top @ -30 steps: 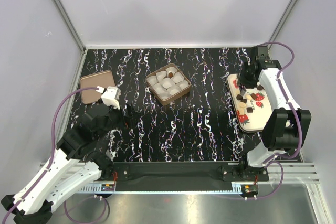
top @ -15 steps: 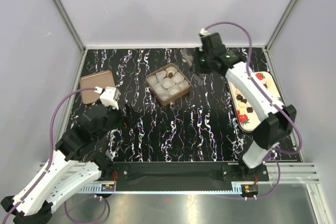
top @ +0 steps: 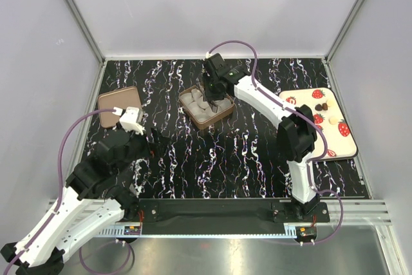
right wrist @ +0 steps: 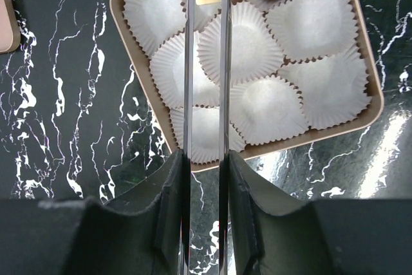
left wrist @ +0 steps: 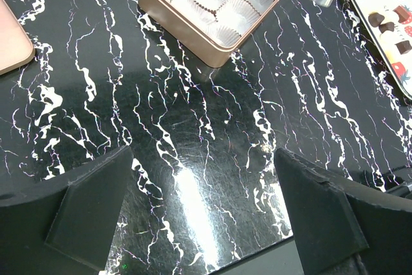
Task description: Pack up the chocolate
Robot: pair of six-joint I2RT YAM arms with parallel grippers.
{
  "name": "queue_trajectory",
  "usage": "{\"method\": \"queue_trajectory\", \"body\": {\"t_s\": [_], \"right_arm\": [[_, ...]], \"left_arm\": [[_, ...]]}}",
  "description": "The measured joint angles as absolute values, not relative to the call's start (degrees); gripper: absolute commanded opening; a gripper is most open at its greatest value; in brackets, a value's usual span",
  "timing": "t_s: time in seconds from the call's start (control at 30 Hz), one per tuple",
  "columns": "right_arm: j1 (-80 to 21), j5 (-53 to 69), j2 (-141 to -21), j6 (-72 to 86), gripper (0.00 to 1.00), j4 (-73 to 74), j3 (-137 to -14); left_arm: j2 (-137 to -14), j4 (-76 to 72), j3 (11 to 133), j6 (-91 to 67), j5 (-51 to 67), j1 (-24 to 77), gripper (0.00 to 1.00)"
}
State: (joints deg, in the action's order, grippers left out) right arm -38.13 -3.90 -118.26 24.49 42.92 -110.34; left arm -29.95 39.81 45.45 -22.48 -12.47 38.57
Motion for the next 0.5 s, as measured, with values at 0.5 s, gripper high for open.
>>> {"method": "queue_trajectory", "body": {"t_s": [0.5], "right_arm": [[-39.7,-5.1,-118.8,25.8,0.37,40.1,-109.5]], "left_arm": [[-30.0,39.8,45.5,-22.5,-12.5,38.6,0.99]]}}
